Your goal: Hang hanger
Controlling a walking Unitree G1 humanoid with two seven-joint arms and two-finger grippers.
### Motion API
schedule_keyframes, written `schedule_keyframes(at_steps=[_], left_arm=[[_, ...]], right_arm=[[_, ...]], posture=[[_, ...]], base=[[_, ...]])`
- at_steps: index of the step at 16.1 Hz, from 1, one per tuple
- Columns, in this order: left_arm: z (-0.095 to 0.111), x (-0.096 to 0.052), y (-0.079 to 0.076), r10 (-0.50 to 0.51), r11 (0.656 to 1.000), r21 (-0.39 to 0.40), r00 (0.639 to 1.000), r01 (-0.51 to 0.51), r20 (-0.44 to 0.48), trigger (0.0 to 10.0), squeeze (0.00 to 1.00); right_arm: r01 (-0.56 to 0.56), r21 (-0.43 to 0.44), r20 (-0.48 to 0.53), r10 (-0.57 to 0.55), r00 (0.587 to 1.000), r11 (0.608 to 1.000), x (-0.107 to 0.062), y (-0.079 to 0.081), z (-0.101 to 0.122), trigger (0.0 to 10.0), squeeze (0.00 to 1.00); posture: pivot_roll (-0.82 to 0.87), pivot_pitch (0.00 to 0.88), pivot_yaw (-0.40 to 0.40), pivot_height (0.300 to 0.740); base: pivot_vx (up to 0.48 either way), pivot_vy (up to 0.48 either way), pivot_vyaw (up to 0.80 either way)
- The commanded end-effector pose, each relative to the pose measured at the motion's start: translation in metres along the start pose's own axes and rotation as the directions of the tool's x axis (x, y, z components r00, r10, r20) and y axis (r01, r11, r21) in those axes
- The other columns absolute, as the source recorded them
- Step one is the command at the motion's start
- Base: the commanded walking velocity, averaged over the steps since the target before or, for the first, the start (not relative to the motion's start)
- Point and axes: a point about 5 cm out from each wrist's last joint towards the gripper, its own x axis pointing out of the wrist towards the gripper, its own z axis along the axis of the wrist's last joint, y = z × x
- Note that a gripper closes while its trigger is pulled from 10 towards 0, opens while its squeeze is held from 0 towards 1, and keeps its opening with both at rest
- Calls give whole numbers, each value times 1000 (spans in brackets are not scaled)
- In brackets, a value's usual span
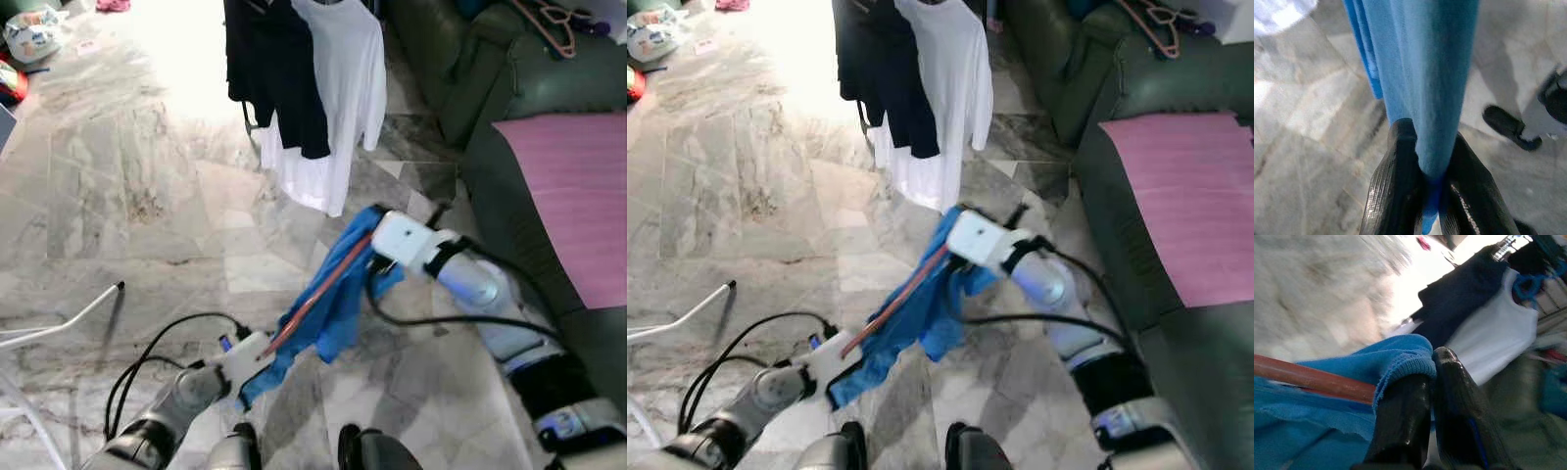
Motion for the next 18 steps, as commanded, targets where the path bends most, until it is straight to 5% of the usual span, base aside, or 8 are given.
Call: schedule_keyframes(at_steps=[1,3,6,13,16,18], left_arm=[[3,-1,7,44,999,-13,999,-44,17,10000,0],[9,0,12,72,996,-48,996,-70,53,10000,0],[20,2,19,92,994,-62,991,-86,95,10000,0],[50,8,39,65,997,35,990,-70,128,10000,0],[60,7,39,48,998,29,975,-56,218,10000,0],[69,3,35,-16,999,35,947,5,320,10000,0]], right_arm=[[64,-5,-69,-64,996,998,-5,-10,-13,0,0],[236,17,-179,-230,957,972,-18,-32,-36,0,0],[294,-26,-295,-289,911,955,-35,-38,-63,0,0],[353,-108,-294,-370,881,929,-46,-48,-66,0,0],[387,-2,-330,-366,870,922,-48,-47,-72,0,0],[425,153,-385,-342,857,892,-48,-44,-82,0,0]], posture=[[-6,258,2,740],[-7,257,3,740],[-6,257,10,740],[-14,265,29,740],[-15,265,30,740],[-18,270,30,740]], base=[[0,0,0],[0,0,0],[0,0,0],[0,0,0],[0,0,0],[0,0,0]])
